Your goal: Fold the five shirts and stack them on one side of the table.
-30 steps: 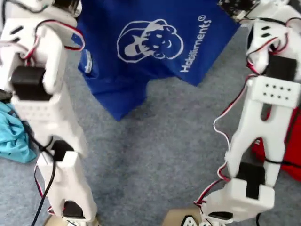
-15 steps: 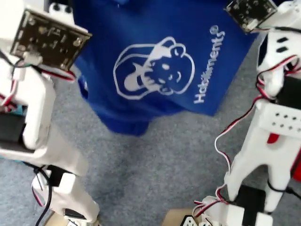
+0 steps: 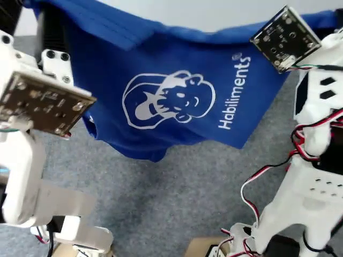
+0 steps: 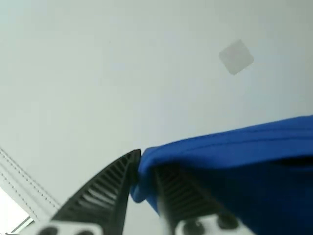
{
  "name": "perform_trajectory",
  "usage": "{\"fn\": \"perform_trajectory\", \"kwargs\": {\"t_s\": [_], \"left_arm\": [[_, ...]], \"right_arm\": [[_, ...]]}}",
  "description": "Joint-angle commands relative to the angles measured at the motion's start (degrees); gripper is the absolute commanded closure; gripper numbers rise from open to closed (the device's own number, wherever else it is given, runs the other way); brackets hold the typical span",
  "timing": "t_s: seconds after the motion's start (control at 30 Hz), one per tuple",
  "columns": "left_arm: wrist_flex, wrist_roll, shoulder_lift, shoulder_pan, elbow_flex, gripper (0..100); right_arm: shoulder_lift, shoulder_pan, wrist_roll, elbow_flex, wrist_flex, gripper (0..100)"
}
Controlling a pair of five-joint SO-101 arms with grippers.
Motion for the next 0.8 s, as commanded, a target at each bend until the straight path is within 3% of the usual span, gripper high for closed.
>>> {"fn": "perform_trajectory", "kwargs": {"t_s": [0.0, 0.17, 0.27, 0.57, 0.77], "left_arm": [[2.2, -0.4, 3.5, -2.5, 0.0, 100], [4.4, -0.4, 13.1, -5.9, 5.8, 100], [3.7, -0.4, 20.4, -6.6, 9.4, 100], [-13.0, -0.4, 47.2, -6.7, 11.5, 100], [-25.2, 1.8, 55.4, -6.9, 11.4, 100]], "right_arm": [[1.0, -1.6, 0.7, 2.4, 0.7, 98.8], [7.6, -4.9, 0.7, 10.6, -0.1, 98.8], [14.8, -5.9, 0.7, 14.2, -6.4, 98.8], [39.5, -7.7, 0.8, 14.9, -37.0, 98.8], [49.5, -8.4, 3.7, 14.9, -56.8, 98.8]]}}
